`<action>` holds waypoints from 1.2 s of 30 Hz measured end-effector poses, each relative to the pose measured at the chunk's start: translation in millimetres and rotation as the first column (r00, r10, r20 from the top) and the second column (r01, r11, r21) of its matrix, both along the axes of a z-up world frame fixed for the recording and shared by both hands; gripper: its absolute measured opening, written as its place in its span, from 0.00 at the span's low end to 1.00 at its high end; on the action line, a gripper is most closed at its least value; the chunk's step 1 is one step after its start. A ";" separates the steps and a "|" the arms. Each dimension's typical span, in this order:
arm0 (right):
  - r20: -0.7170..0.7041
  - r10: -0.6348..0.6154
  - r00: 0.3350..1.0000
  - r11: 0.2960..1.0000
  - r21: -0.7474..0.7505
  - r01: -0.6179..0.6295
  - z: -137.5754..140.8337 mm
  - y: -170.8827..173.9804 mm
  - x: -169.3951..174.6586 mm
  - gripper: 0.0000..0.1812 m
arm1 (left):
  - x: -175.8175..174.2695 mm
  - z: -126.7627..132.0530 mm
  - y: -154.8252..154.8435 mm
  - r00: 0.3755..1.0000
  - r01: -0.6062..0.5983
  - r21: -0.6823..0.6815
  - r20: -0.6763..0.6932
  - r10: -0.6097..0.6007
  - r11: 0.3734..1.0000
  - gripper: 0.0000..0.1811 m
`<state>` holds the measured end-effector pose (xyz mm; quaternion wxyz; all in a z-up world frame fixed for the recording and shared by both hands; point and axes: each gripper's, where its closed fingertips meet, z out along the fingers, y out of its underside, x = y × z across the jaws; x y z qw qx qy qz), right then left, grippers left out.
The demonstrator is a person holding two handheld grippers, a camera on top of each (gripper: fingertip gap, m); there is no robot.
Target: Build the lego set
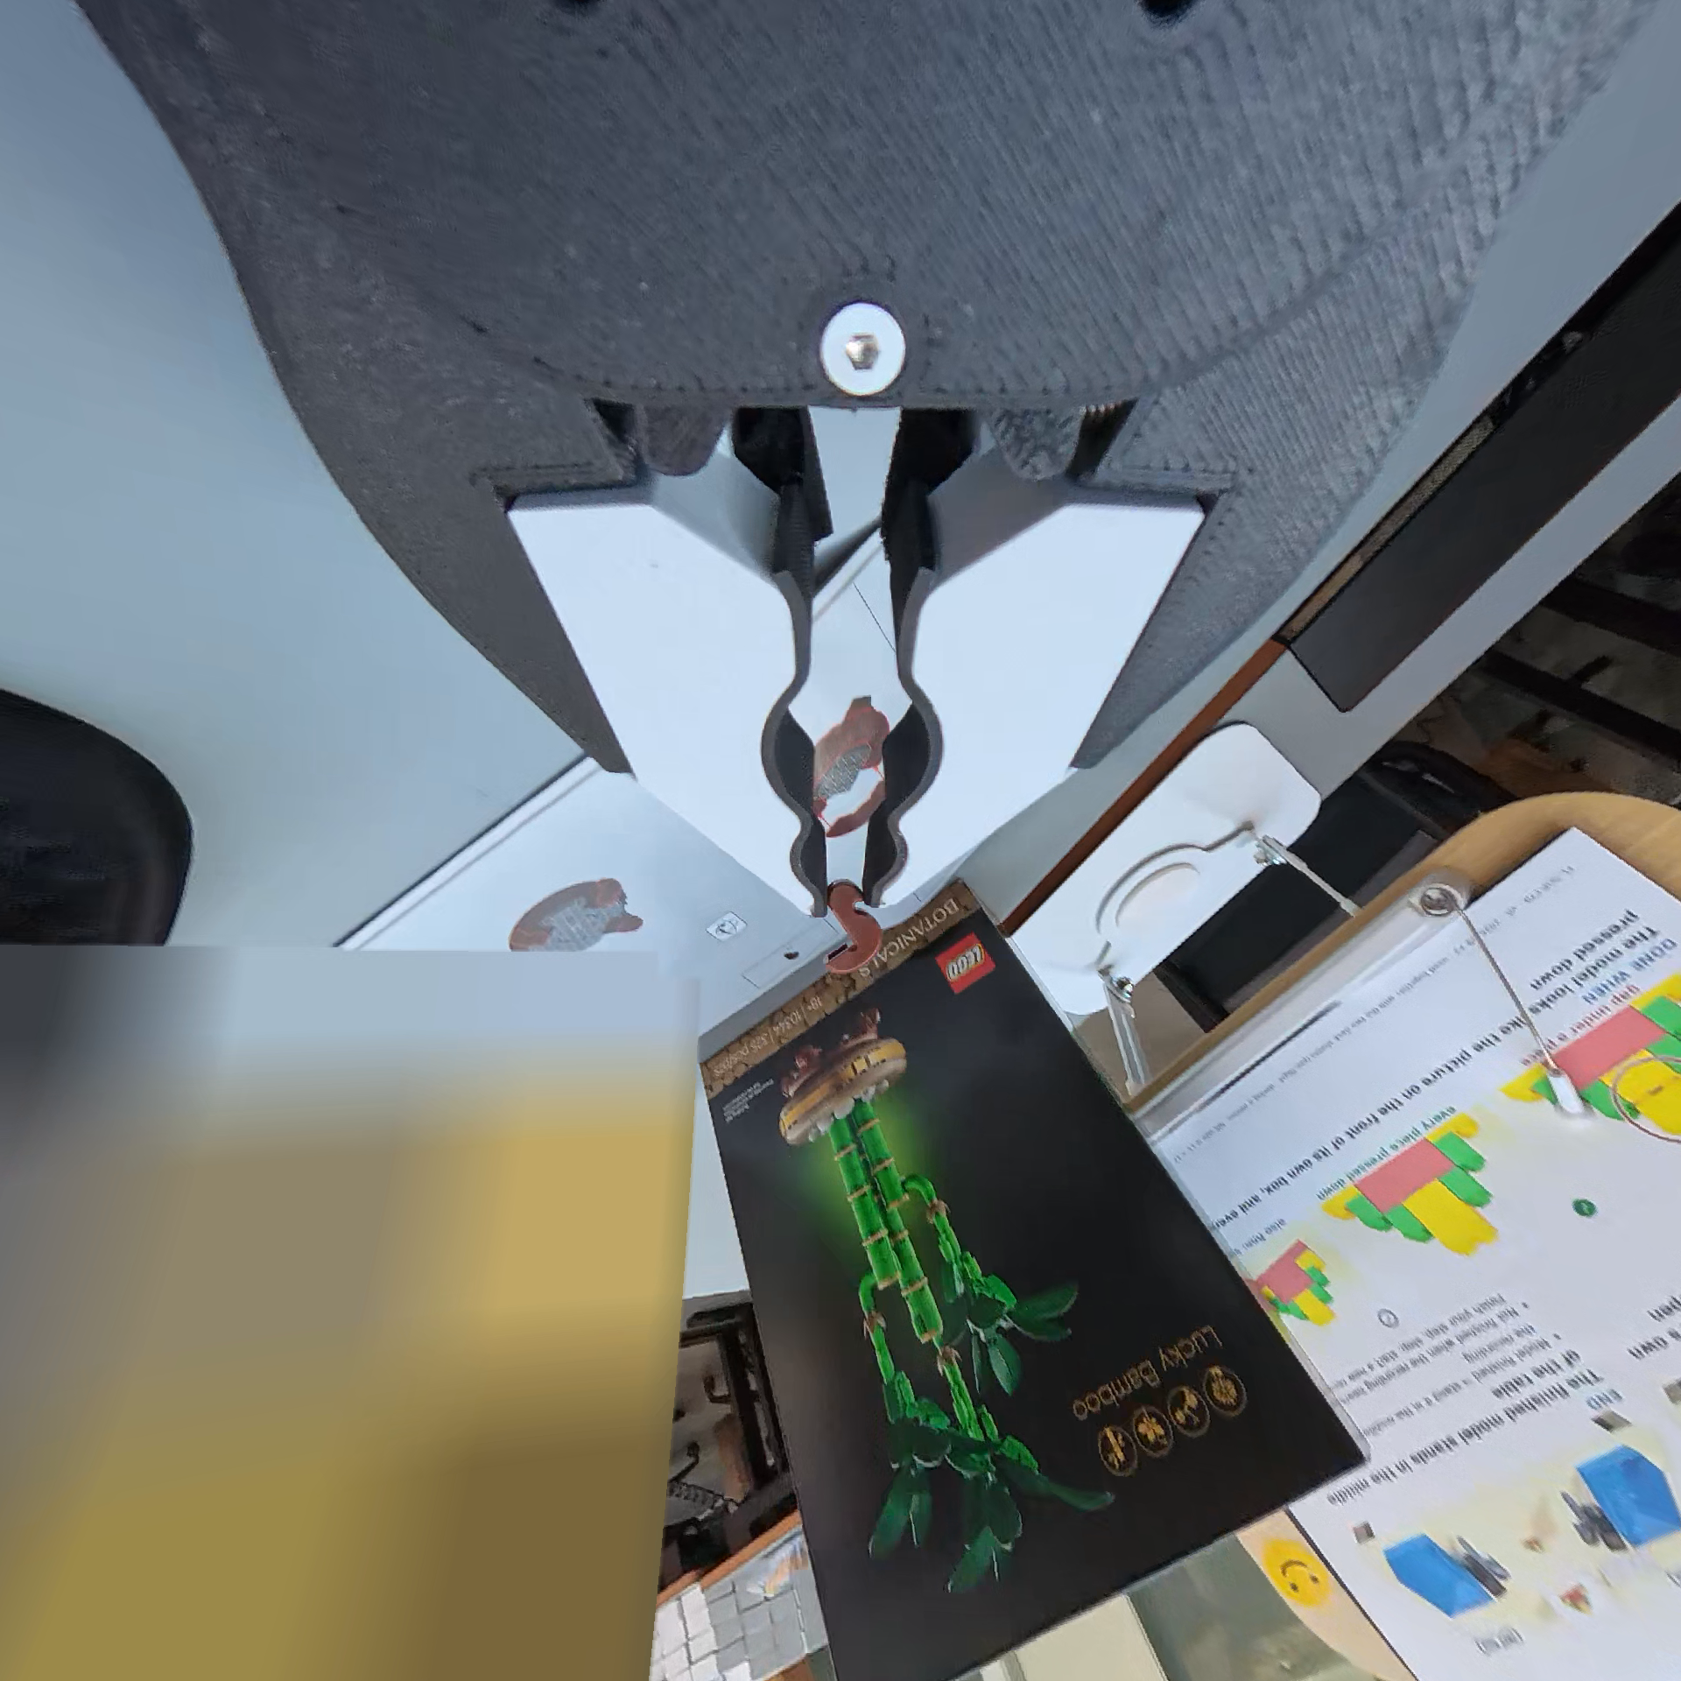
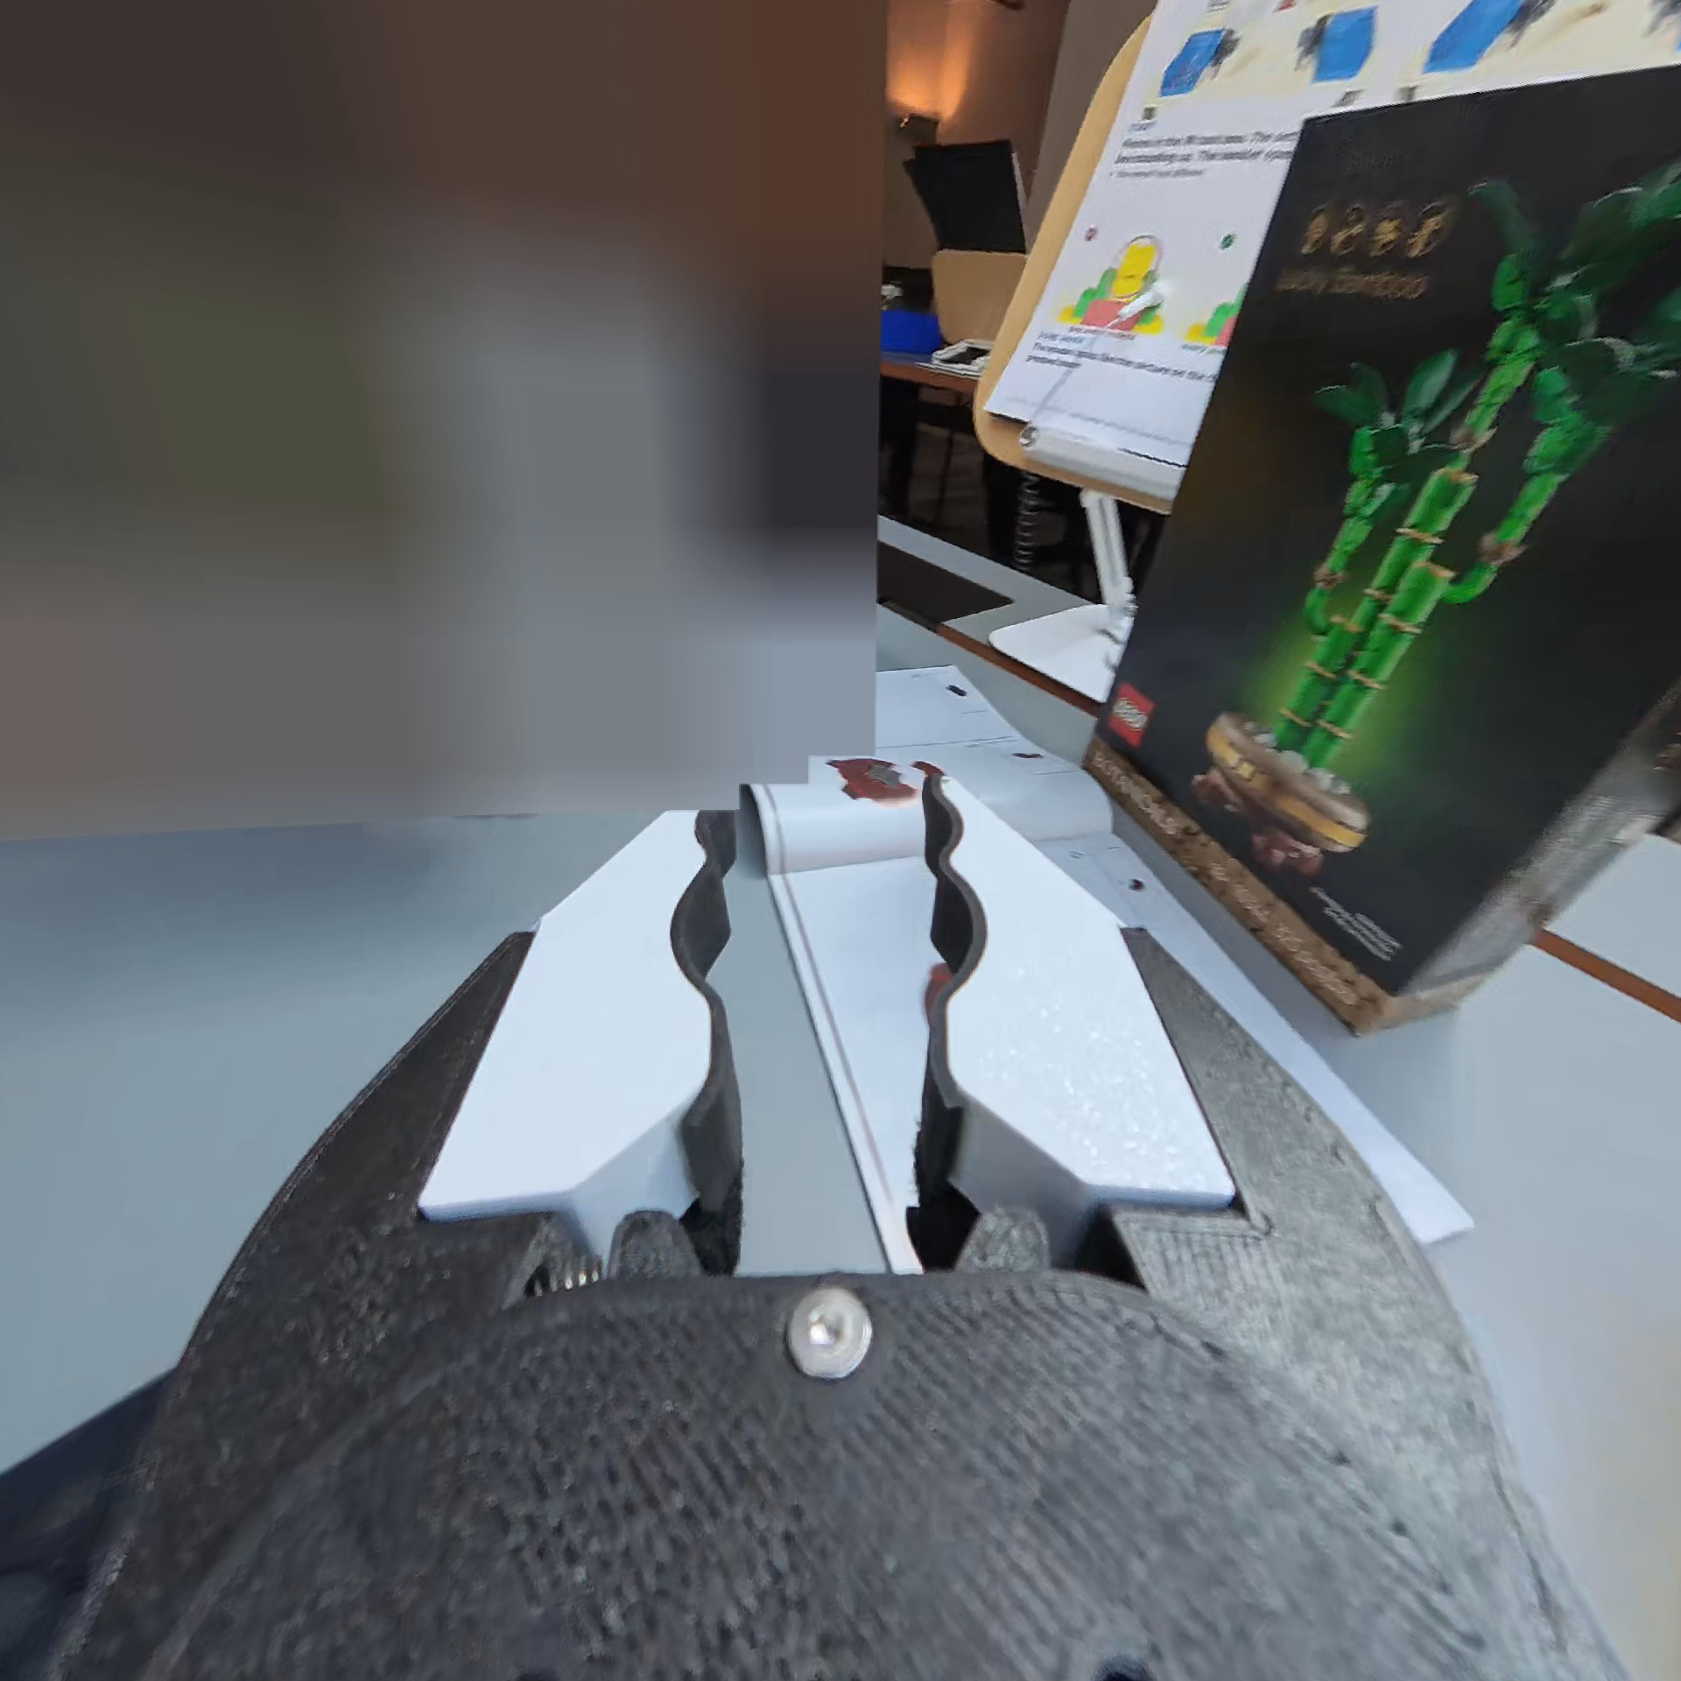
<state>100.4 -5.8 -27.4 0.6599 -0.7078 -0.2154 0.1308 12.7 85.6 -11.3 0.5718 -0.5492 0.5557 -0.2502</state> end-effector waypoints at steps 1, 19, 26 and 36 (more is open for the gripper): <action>0.044 -0.061 0.997 0.998 0.011 0.061 -3.8 1.3 12.9 0.23 | 6.2 2.6 2.2 1.000 -0.017 0.022 0.012 0.017 1.000 0.03; 0.297 -0.379 0.877 0.913 -0.038 0.407 -51.8 11.7 87.3 0.17 | 52.5 -29.9 8.6 0.981 -0.181 0.190 -0.031 0.190 0.965 0.03; 0.275 -0.364 0.890 0.916 -0.070 0.396 -56.0 12.8 87.0 0.17 | 46.0 -33.2 16.0 0.981 -0.194 0.116 -0.002 0.196 0.974 0.03; 0.266 -0.347 0.899 0.921 -0.083 0.380 -57.1 12.6 85.9 0.15 | 48.2 -42.9 16.1 0.982 -0.187 0.054 0.007 0.187 0.981 0.03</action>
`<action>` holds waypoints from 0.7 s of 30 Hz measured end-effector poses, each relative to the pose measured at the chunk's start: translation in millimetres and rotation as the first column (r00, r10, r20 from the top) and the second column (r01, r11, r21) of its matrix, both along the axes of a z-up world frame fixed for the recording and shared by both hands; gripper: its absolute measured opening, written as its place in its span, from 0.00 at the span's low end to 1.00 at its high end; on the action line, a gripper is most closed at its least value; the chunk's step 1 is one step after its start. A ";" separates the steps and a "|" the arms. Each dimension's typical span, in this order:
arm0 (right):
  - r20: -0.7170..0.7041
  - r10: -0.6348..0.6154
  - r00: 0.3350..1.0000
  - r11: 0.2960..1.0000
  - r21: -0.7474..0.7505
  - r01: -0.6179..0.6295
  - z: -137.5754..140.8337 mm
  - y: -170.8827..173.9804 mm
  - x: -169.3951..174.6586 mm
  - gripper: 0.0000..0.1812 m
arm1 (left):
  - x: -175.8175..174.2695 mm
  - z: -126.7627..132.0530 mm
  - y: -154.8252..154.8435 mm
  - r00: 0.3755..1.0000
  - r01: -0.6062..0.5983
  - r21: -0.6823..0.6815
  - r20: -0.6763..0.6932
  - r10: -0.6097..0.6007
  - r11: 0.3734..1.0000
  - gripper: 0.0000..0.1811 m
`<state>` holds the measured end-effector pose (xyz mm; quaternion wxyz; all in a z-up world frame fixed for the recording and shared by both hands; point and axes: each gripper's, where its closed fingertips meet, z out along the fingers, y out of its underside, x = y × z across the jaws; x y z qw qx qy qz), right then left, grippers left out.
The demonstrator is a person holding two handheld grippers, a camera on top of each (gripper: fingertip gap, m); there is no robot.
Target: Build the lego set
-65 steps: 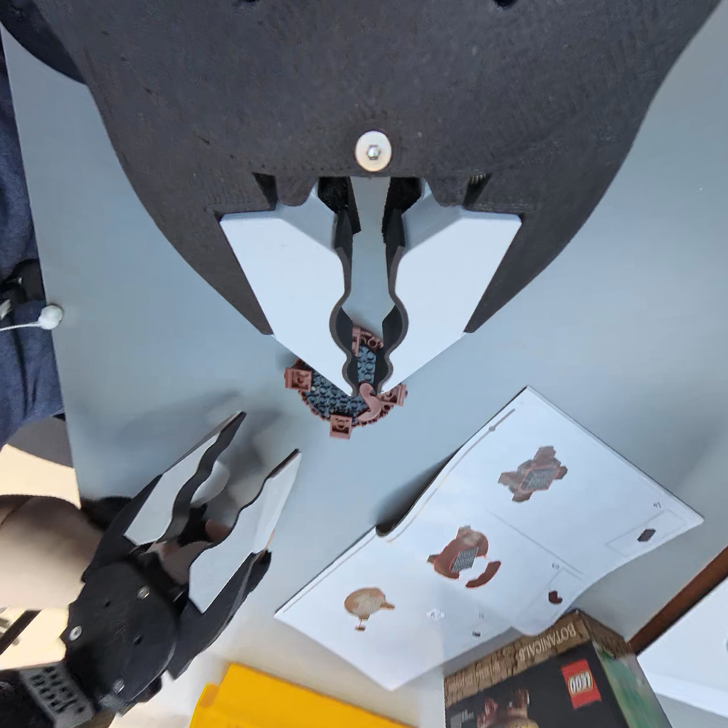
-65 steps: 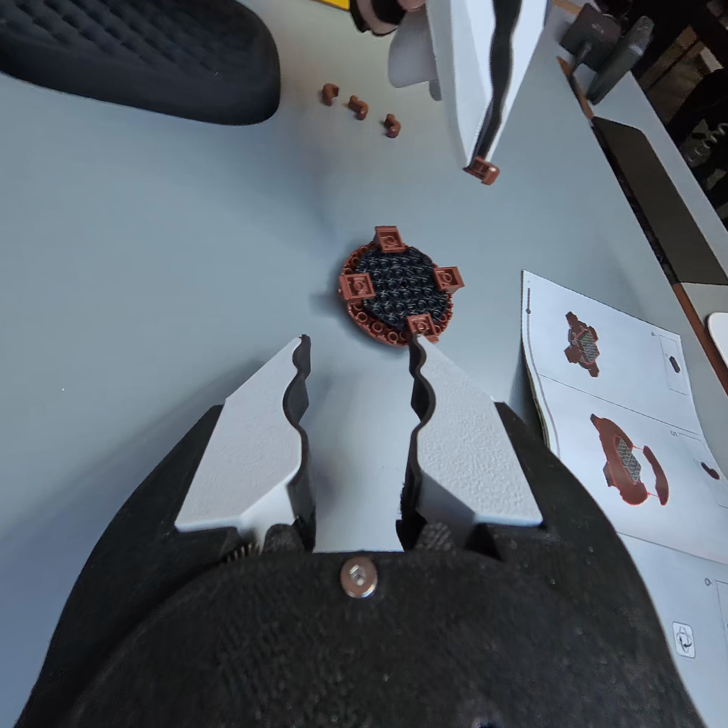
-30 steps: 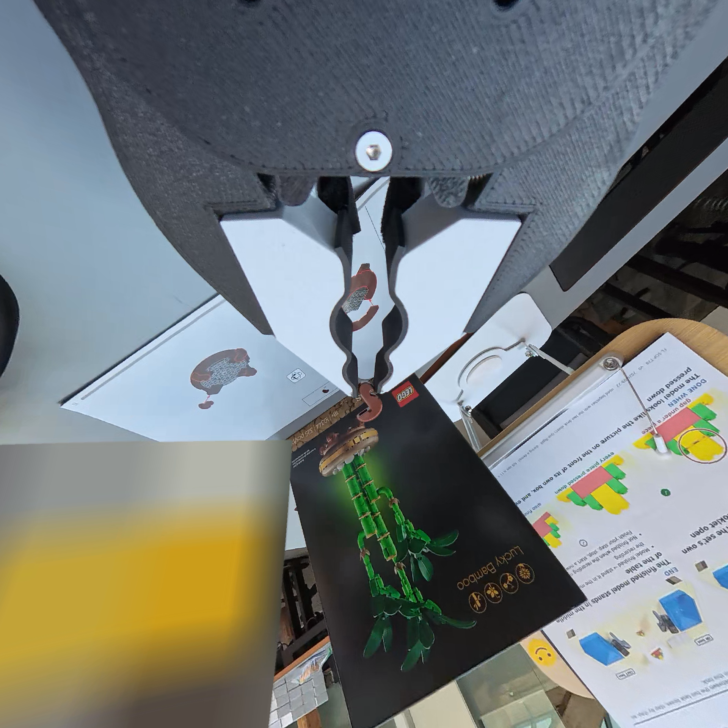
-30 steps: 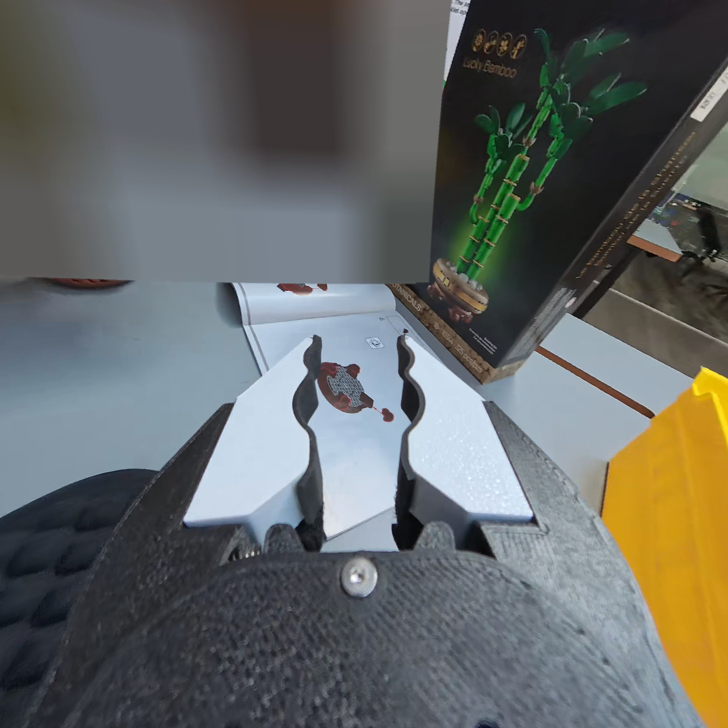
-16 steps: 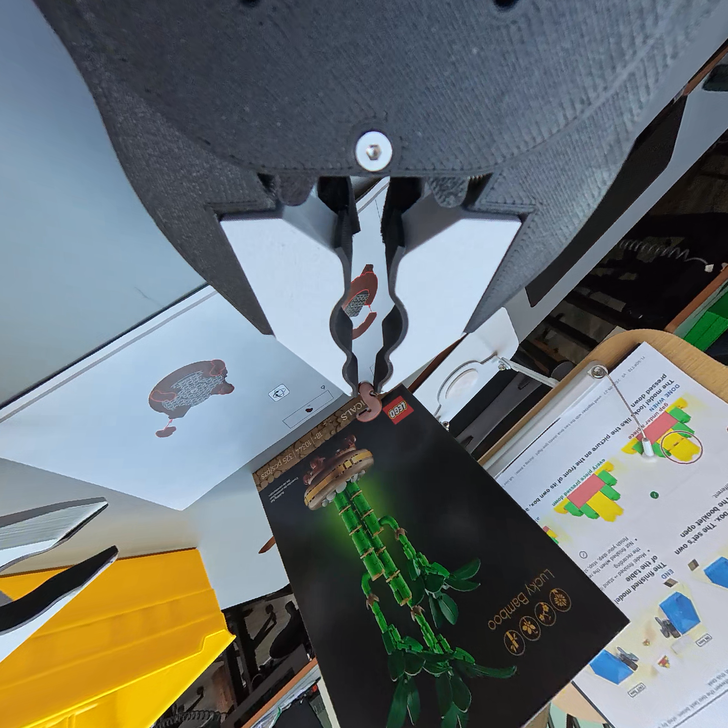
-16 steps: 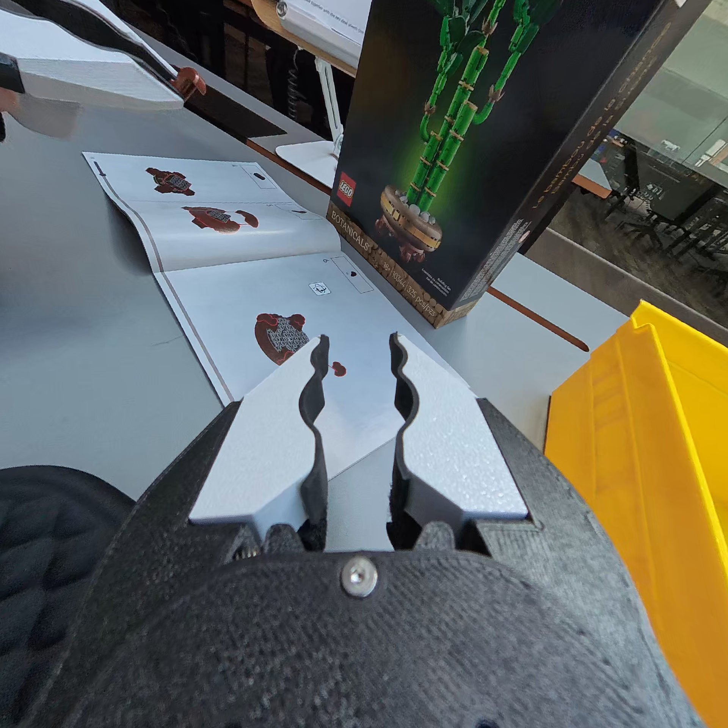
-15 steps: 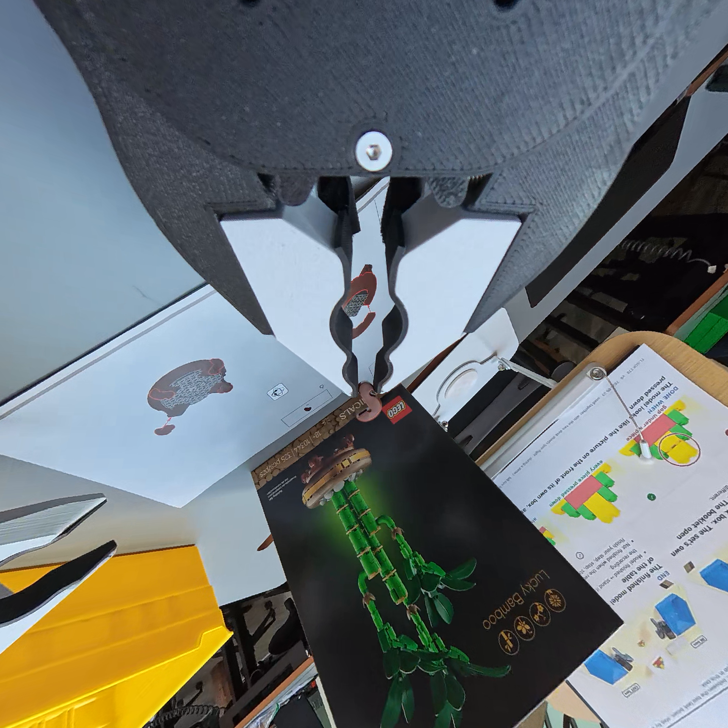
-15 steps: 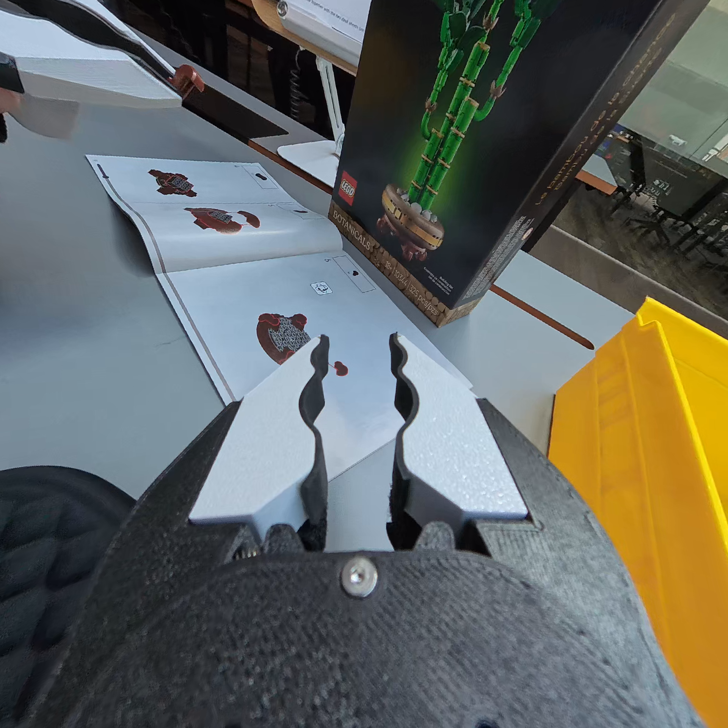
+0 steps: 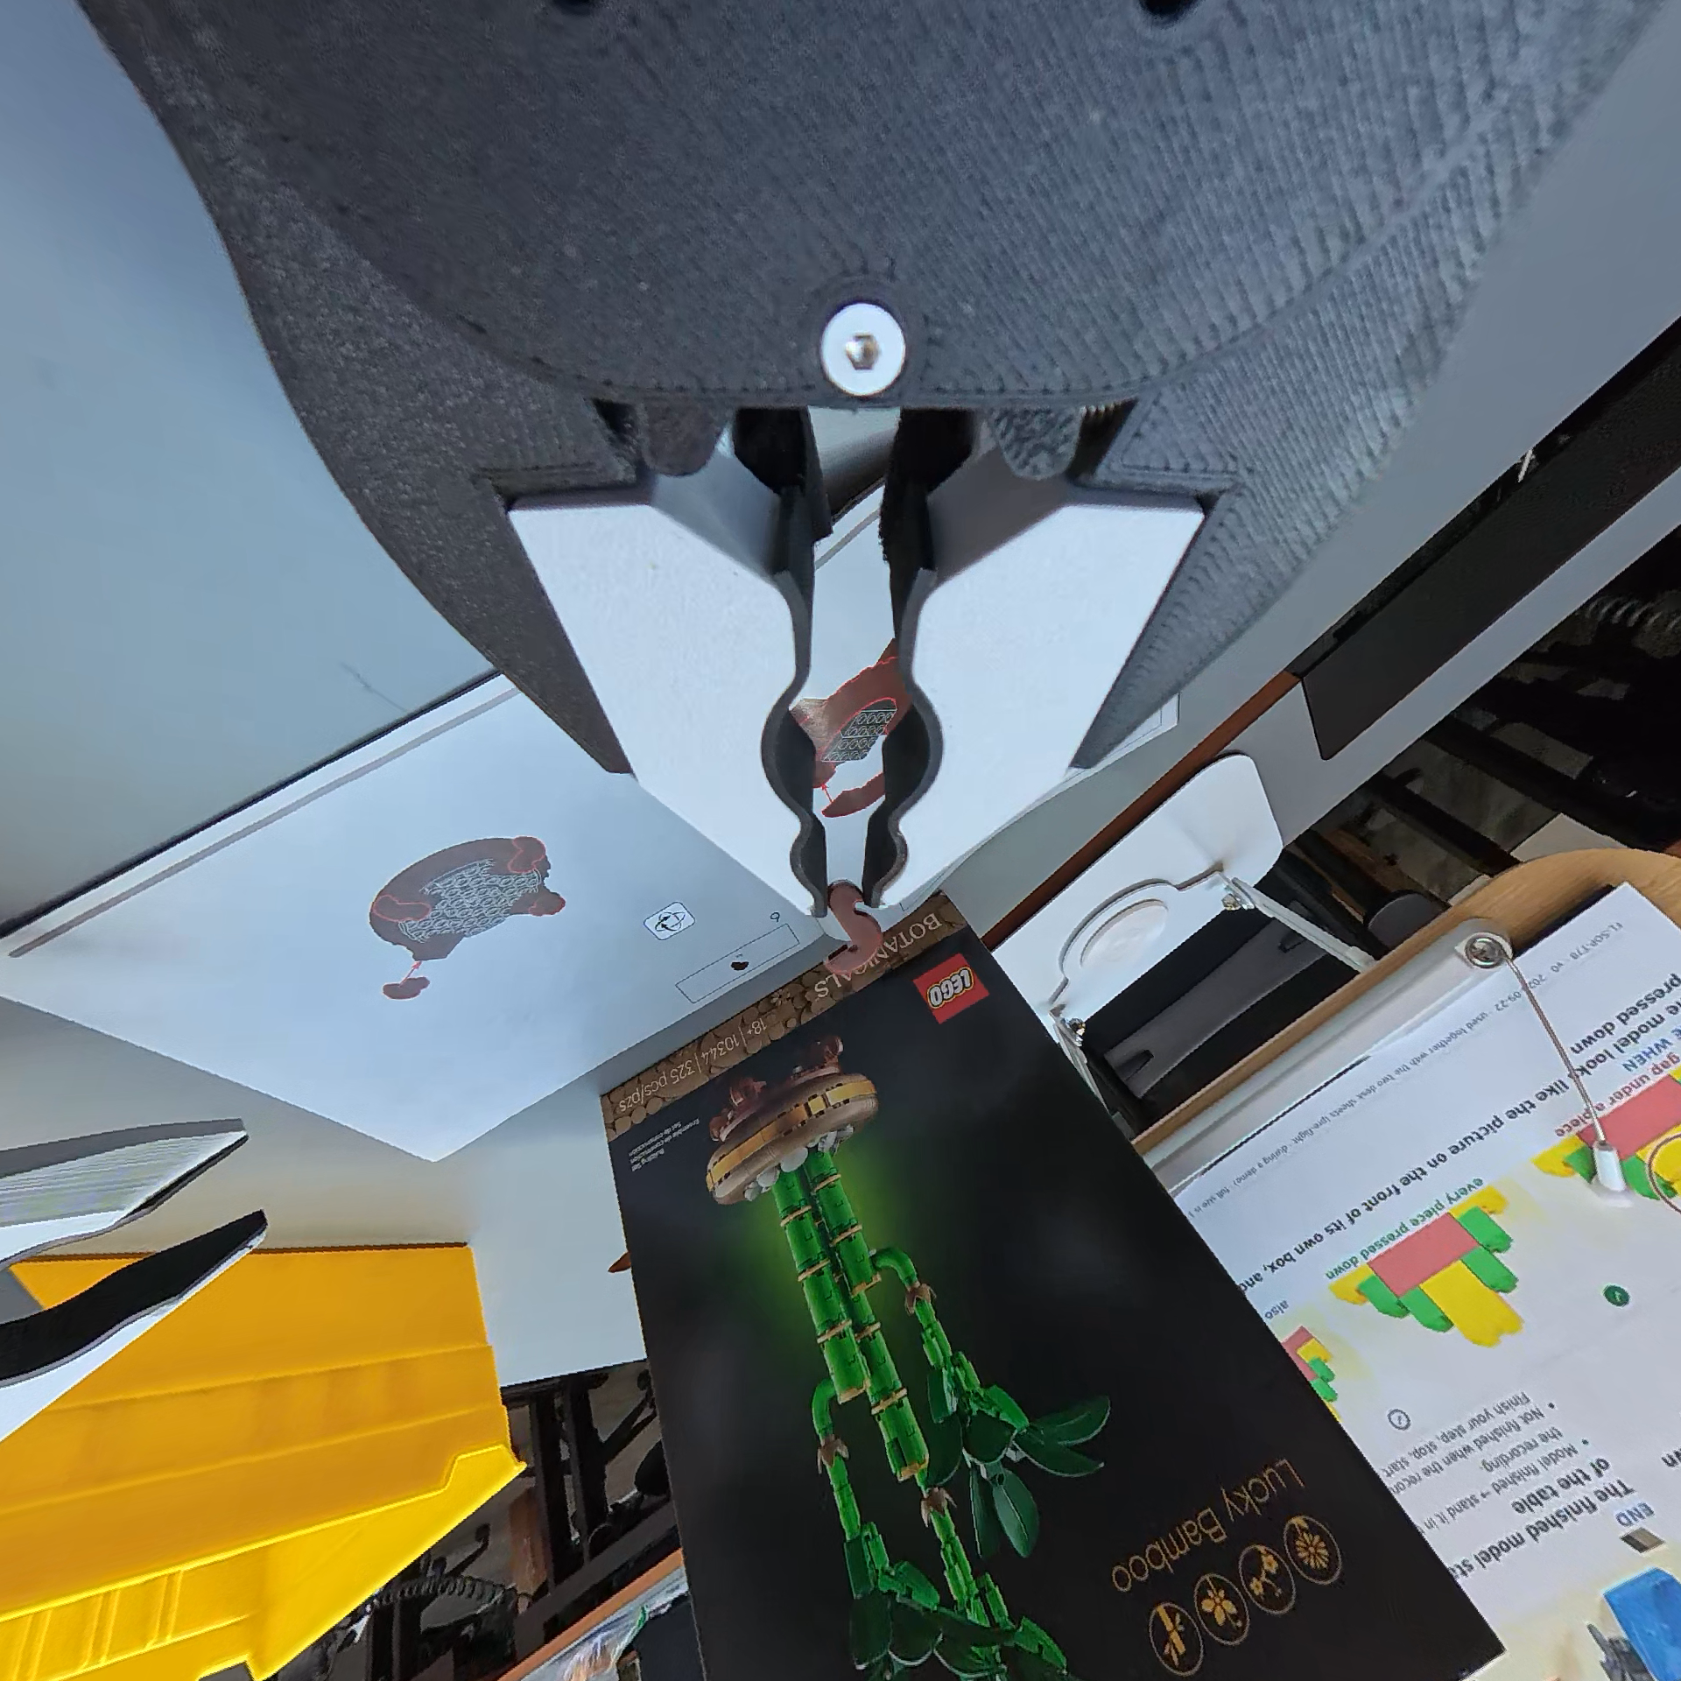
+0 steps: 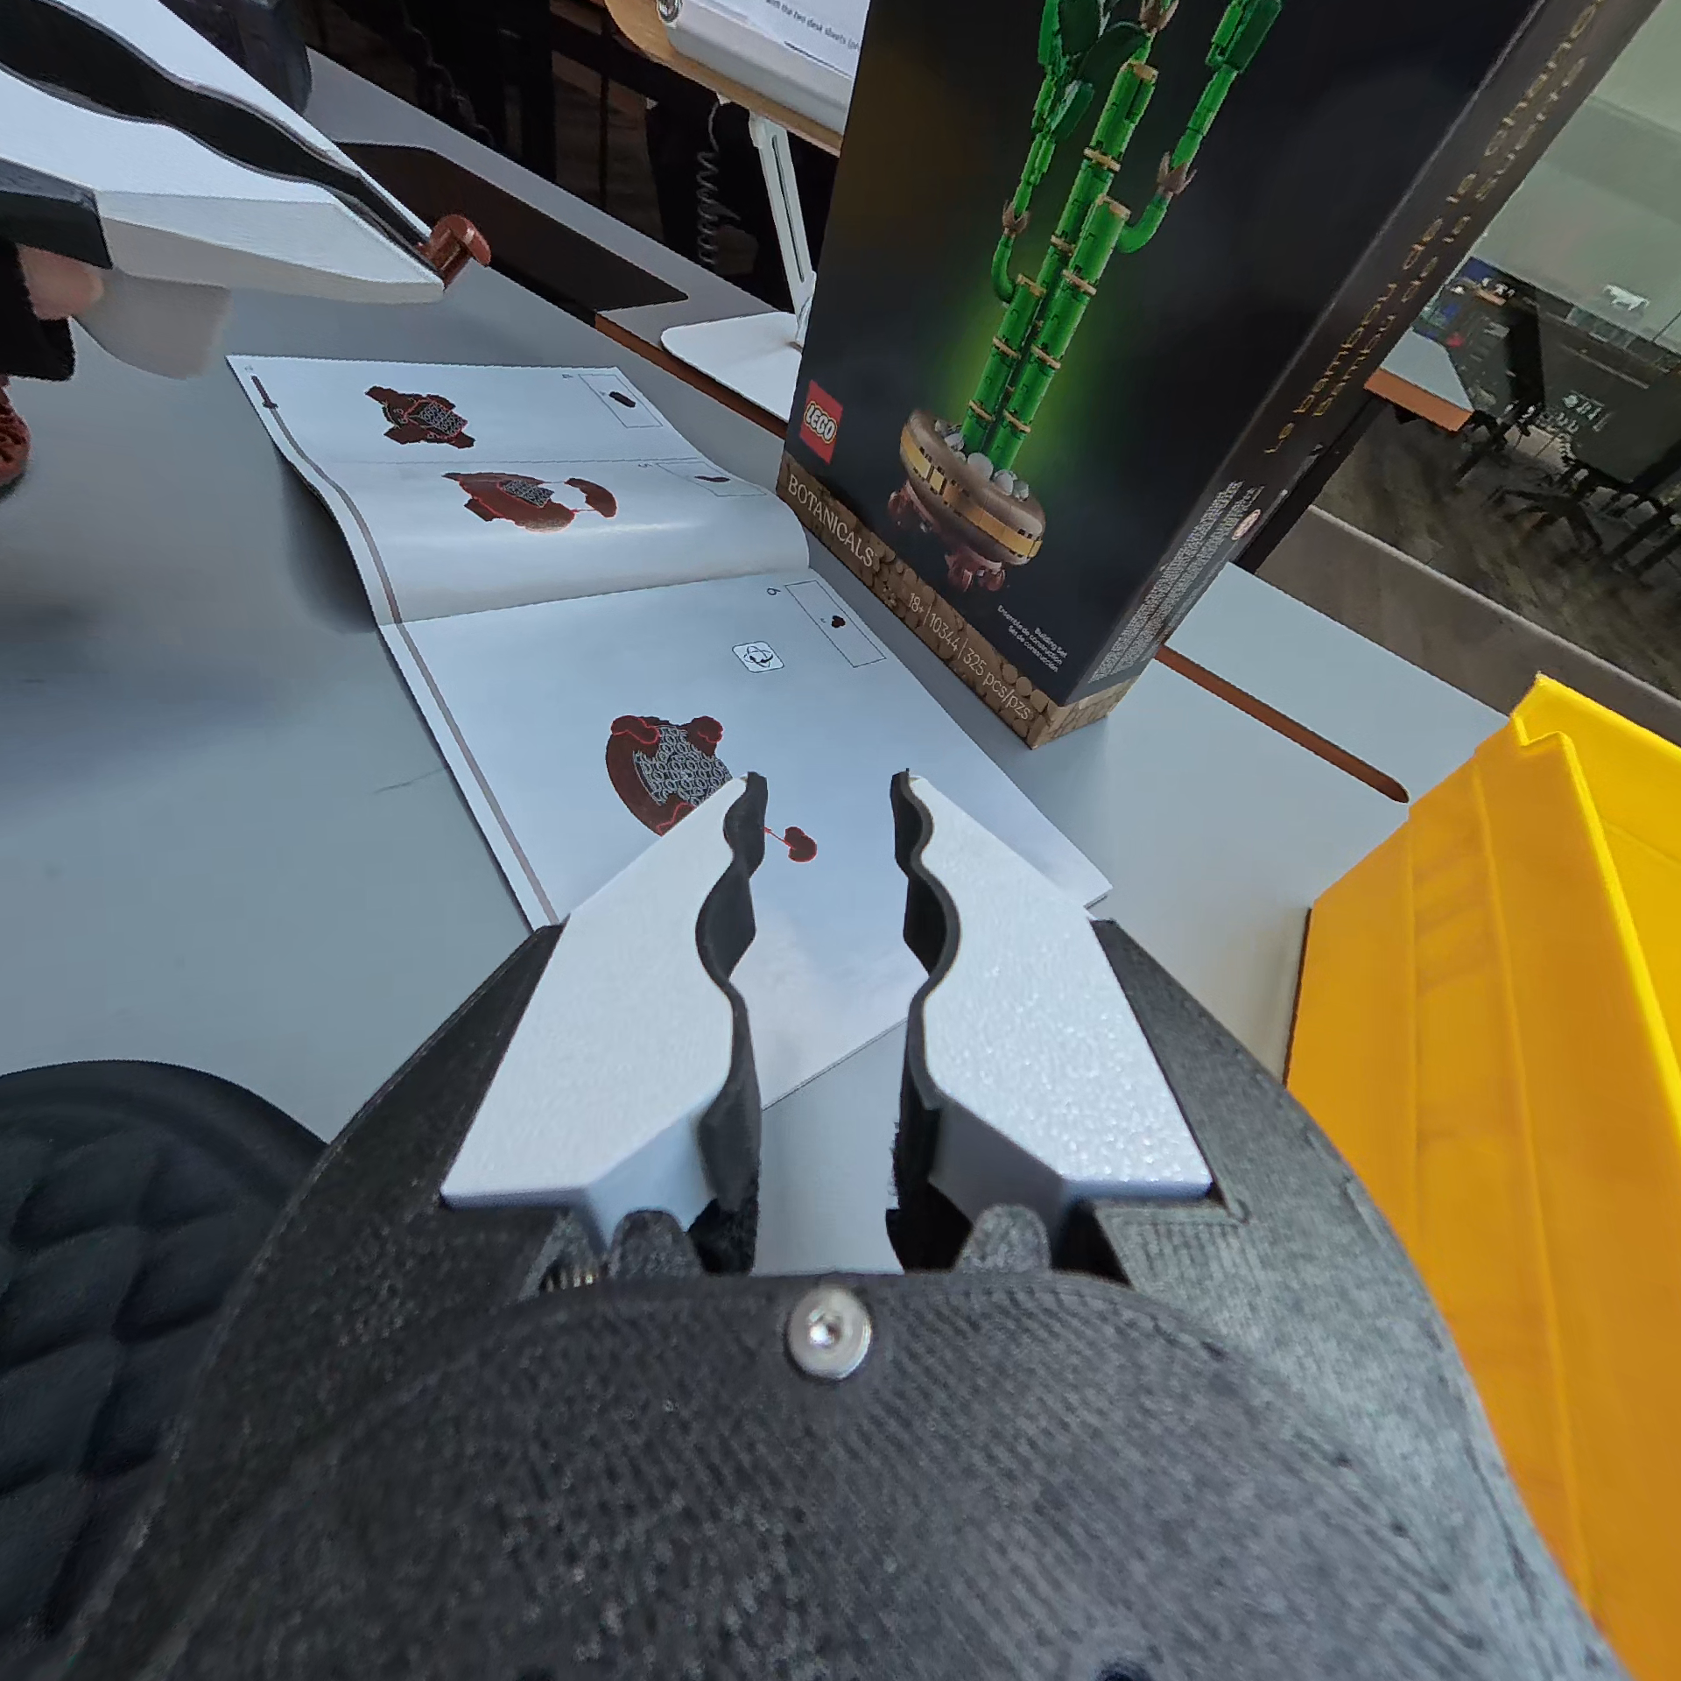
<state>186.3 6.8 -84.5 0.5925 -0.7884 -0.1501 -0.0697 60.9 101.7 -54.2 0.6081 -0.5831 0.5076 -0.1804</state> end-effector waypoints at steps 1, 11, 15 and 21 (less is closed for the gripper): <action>0.003 0.004 1.000 1.000 0.000 -0.004 -0.1 -0.1 -0.8 0.15 | 0.4 -1.2 0.0 1.000 0.001 -0.005 -0.001 -0.001 1.000 0.03; 0.005 0.017 1.000 1.000 -0.006 -0.017 -1.3 0.1 -3.1 0.14 | 2.3 -7.2 -1.1 1.000 0.006 -0.020 -0.019 -0.007 1.000 0.03; 0.013 0.023 1.000 1.000 -0.003 -0.023 -0.3 -0.5 -4.6 0.14 | 2.7 -8.8 -0.7 1.000 0.004 -0.022 -0.026 -0.004 1.000 0.03; 0.001 0.021 1.000 1.000 0.001 -0.021 1.4 -0.9 -3.1 0.14 | 6.2 -14.1 -4.4 0.998 0.022 -0.023 -0.057 -0.023 0.999 0.03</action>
